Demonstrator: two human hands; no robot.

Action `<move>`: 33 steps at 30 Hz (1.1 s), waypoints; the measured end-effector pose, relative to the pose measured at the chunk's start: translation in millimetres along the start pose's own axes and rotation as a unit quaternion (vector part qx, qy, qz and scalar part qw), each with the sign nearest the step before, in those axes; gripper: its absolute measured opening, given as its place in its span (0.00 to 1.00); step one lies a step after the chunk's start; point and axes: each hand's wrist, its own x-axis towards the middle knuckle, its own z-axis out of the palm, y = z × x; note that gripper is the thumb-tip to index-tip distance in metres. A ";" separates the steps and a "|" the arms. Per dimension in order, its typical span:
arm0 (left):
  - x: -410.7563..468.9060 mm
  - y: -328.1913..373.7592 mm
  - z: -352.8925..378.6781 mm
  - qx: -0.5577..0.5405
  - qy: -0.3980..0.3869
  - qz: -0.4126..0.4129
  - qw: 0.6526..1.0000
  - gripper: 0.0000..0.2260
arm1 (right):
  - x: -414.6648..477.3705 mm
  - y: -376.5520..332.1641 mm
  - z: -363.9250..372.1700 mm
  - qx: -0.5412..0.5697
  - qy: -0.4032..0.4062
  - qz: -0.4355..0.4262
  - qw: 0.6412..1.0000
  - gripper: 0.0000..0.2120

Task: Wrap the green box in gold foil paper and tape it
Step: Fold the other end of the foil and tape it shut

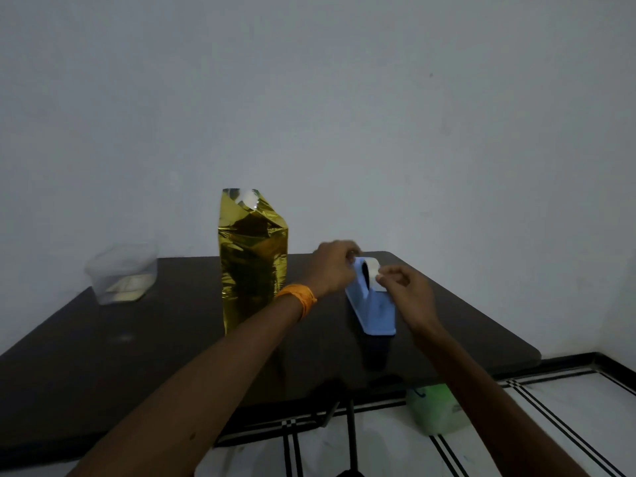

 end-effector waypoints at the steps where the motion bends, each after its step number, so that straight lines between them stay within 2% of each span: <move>1: 4.9 3.0 -15.7 -0.008 0.047 0.008 0.999 0.13 | 3.5 -9.4 5.7 0.015 -0.009 -0.013 1.000 0.04; 4: 17.6 13.1 -69.1 -0.030 0.155 0.022 0.987 0.08 | 15.2 -39.2 31.2 0.063 -0.046 -0.043 0.996 0.11; 8: 23.8 14.8 -139.7 -0.055 0.196 0.039 0.978 0.11 | 29.9 -87.2 71.4 0.071 -0.090 -0.110 0.987 0.14; 12: 17.0 -1.4 -185.6 -0.035 0.167 0.057 0.984 0.18 | 38.0 -120.4 104.2 0.075 -0.170 -0.150 0.971 0.17; 16: 6.8 -37.0 -210.0 0.076 0.083 0.073 0.991 0.21 | 39.4 -131.4 126.3 0.029 -0.245 -0.167 0.954 0.18; 20: -5.9 -63.6 -215.2 0.202 -0.003 0.071 0.977 0.20 | 34.6 -124.0 139.9 0.029 -0.216 -0.188 0.958 0.17; 27: 9.3 -69.1 -213.7 0.252 0.030 0.084 0.964 0.07 | 32.7 -112.6 148.0 0.056 -0.189 -0.177 0.964 0.17; 30: 15.7 -68.1 -213.7 0.210 0.054 0.097 0.971 0.05 | 33.5 -108.3 146.3 0.064 -0.195 -0.167 0.964 0.18; 33: 17.5 -66.2 -216.4 0.074 0.150 0.077 0.983 0.06 | 34.5 -107.8 144.3 0.071 -0.200 -0.161 0.964 0.16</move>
